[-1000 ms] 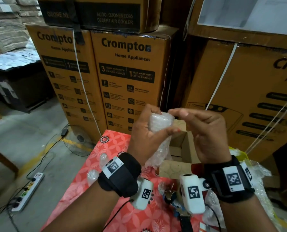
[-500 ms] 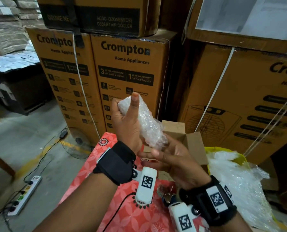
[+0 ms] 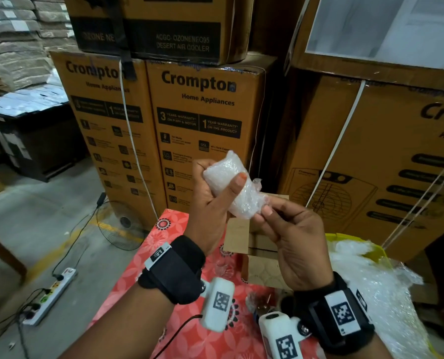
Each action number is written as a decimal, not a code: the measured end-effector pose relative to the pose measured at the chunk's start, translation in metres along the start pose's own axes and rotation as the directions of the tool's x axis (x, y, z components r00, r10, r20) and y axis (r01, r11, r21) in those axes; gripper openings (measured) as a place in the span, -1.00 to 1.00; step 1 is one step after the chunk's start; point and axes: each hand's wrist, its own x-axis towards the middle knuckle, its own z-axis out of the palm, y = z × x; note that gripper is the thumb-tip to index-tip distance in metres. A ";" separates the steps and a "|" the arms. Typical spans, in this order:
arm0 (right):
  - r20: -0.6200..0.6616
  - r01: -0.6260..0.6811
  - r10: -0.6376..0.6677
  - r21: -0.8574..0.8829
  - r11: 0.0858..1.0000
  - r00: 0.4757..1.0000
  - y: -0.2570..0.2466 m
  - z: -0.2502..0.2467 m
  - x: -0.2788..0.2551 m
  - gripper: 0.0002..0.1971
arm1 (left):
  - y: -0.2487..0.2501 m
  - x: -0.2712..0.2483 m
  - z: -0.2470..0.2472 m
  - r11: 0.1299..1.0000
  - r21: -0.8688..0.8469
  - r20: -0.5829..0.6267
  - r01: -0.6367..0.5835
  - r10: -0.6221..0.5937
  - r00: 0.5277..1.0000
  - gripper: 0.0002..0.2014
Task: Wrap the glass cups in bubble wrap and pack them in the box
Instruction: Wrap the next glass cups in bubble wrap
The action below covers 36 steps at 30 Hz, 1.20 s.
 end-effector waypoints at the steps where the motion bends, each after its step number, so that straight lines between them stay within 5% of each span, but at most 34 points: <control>1: -0.013 0.035 -0.036 -0.062 0.997 0.999 0.001 -0.002 0.001 -0.80 | 0.001 -0.002 0.000 0.999 0.039 0.022 0.000 -0.001 1.000 -0.62; 6: -0.089 0.198 -0.226 -0.249 0.948 0.970 0.005 -0.008 0.006 -0.86 | -0.001 -0.008 0.001 0.979 0.196 0.101 -0.050 0.031 0.994 -0.58; 11: -0.084 0.193 -0.222 -0.271 0.943 0.971 0.007 -0.010 0.001 -0.82 | -0.005 -0.014 -0.001 0.902 0.382 0.229 -0.200 0.116 0.966 -0.48; 17: 0.268 0.088 -0.041 -0.165 0.982 0.963 -0.011 -0.003 -0.015 -0.58 | -0.017 -0.021 -0.007 0.864 0.412 0.231 -0.291 0.209 0.950 -0.56; 20: 0.318 0.219 -0.108 -0.337 0.916 0.942 -0.004 -0.009 -0.018 -0.39 | -0.014 -0.020 -0.003 0.970 0.194 0.108 -0.147 0.128 0.986 -0.63; 23: 0.395 0.486 -0.291 -0.614 0.622 0.871 0.005 -0.019 -0.015 -0.27 | -0.009 -0.015 -0.004 0.996 -0.046 0.066 0.082 -0.079 0.995 -0.65; 25: 0.411 0.550 -0.365 -0.648 0.527 0.835 0.006 -0.021 -0.013 -0.30 | -0.005 -0.013 -0.004 0.985 -0.067 0.075 0.160 -0.155 0.985 -0.61; 31: 0.482 0.631 -0.409 -0.621 0.465 0.775 0.004 -0.024 -0.012 -0.45 | 0.004 -0.015 -0.009 0.971 -0.011 0.138 0.238 -0.234 0.962 -0.63; 36: 0.388 0.527 -0.361 -0.544 0.653 0.848 -0.012 -0.028 -0.002 -0.70 | 0.003 -0.023 -0.013 0.940 0.081 0.280 0.332 -0.341 0.897 -0.63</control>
